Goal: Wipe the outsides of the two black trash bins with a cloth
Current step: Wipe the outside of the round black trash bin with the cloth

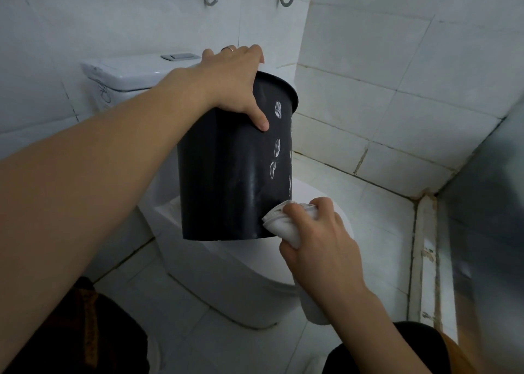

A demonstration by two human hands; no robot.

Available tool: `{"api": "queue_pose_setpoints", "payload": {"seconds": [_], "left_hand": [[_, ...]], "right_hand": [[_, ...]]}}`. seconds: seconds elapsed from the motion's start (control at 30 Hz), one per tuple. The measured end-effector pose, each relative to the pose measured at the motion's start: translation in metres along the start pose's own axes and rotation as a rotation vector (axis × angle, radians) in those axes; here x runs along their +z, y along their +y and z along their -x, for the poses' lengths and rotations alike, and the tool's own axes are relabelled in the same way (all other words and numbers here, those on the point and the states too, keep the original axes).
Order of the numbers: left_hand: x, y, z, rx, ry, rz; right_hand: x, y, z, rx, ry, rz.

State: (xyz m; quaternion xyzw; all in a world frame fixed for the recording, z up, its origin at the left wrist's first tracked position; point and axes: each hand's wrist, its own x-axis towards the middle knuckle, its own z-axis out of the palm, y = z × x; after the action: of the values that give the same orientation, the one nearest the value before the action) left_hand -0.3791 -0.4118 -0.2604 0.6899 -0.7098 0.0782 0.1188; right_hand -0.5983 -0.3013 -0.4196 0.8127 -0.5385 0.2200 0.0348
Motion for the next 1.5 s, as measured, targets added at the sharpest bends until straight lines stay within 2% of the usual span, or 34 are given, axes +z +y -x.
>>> {"api": "queue_pose_setpoints", "payload": {"seconds": [0.13,0.3,0.53,0.97,1.1,1.37,1.5], "left_hand": [[0.0,0.0,0.0,-0.005,0.003,0.001],[-0.001,0.001,0.0,-0.008,-0.004,0.006],[-0.003,0.002,0.002,-0.013,0.0,0.009],[-0.007,0.003,0.007,0.018,0.031,-0.023],[-0.012,0.005,0.006,0.018,0.024,-0.005],[-0.019,0.004,-0.004,0.034,-0.012,-0.09],[-0.017,0.004,-0.006,0.041,-0.032,-0.06]], "right_hand": [[0.001,0.009,-0.006,0.069,0.003,-0.003],[0.002,0.001,-0.006,0.007,0.018,-0.122],[-0.001,0.013,-0.011,0.102,-0.033,-0.106],[-0.033,-0.004,-0.051,0.011,0.075,-0.247],[-0.028,-0.014,-0.053,-0.03,0.03,-0.235],[-0.015,-0.014,-0.052,-0.067,0.09,-0.292],[-0.011,-0.015,-0.051,-0.057,0.097,-0.291]]}}
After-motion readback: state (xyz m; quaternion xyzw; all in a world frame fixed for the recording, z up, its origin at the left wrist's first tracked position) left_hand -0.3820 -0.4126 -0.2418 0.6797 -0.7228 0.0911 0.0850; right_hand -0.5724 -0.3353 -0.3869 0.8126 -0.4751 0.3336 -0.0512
